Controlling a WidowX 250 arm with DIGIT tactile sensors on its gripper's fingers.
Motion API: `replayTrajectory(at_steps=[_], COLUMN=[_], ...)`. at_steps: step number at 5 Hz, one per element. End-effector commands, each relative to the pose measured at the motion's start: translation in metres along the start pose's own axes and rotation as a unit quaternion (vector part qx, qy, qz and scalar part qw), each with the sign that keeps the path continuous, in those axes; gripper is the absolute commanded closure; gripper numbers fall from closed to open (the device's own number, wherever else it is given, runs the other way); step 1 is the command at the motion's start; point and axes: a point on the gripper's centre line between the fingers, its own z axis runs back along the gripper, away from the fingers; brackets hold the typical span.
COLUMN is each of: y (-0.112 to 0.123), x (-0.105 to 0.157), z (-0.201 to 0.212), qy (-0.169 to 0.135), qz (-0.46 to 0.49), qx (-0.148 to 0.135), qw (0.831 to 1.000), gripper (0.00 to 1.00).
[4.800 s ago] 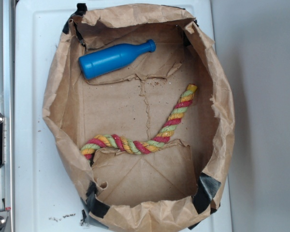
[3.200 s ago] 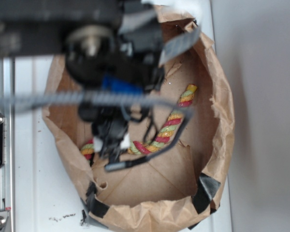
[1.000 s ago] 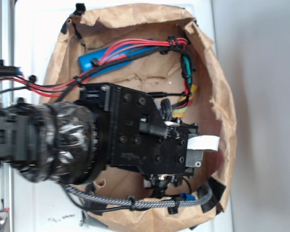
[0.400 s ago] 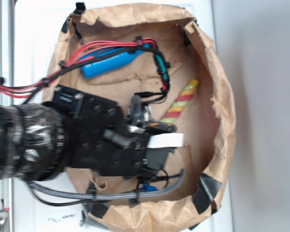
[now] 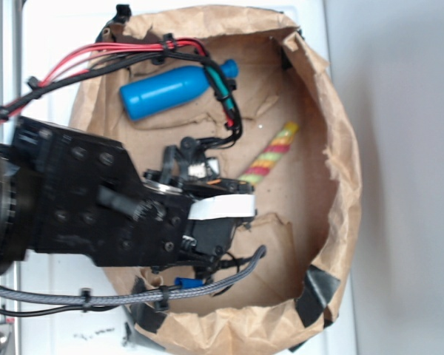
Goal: Grab the multicolored rope.
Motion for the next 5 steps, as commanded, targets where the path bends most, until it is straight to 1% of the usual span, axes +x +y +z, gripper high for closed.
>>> replayTrajectory(at_steps=[1, 2, 3, 4, 5], y=[0.022, 0.023, 0.032, 0.036, 0.035], x=[0.036, 0.039, 0.043, 0.042, 0.039], z=[0.076, 0.092, 0.103, 0.123, 0.133], qy=[-0.017, -0.008, 0.022, 0.055, 0.034], qz=[0.05, 0.065, 0.071, 0.058, 0.057], qx=[-0.046, -0.03, -0.043, -0.054, -0.041], qw=[0.998, 0.997, 0.996, 0.995, 0.997], gripper=[1.0, 1.0, 1.0, 1.0, 1.0])
